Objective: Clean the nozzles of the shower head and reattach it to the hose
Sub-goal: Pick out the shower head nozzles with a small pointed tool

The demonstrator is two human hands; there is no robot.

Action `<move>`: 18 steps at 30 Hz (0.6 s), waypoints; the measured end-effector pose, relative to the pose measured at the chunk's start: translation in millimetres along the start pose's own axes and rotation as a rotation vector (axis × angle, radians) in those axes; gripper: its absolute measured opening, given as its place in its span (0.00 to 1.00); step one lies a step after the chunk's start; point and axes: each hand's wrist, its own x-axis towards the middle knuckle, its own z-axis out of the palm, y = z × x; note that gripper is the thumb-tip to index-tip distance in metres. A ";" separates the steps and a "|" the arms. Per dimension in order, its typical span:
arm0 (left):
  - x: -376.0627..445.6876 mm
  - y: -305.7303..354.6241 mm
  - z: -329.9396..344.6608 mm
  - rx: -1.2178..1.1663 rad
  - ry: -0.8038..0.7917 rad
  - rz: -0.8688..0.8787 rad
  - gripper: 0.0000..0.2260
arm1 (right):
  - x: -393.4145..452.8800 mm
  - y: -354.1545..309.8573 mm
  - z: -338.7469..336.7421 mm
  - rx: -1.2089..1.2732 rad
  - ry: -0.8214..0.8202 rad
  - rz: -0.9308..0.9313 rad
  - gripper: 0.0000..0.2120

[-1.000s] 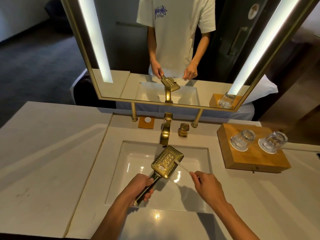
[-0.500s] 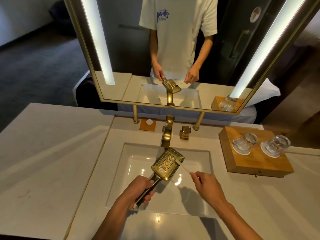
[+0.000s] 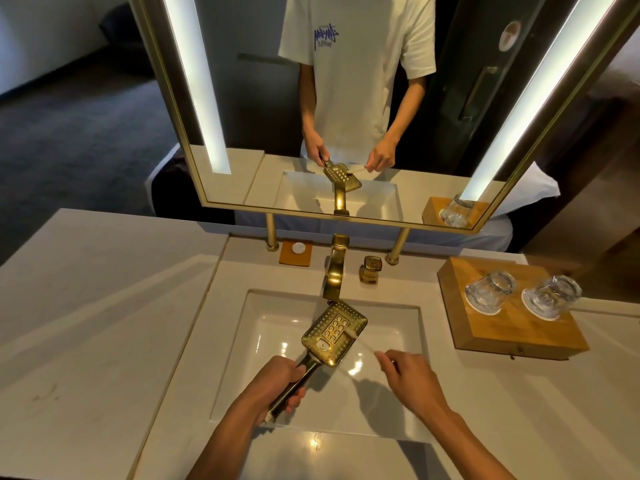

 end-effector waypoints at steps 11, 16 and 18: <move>1.2 -1.3 -0.2 0.012 -0.019 -0.006 0.11 | 12.8 5.1 -7.0 0.029 -0.024 0.019 0.23; -1.6 0.9 3.7 0.024 -0.009 -0.021 0.11 | 24.9 -0.9 -19.2 -0.007 0.018 0.099 0.22; -2.1 2.2 4.3 0.043 0.010 -0.035 0.10 | 18.6 -5.4 -12.3 -0.087 -0.058 0.027 0.24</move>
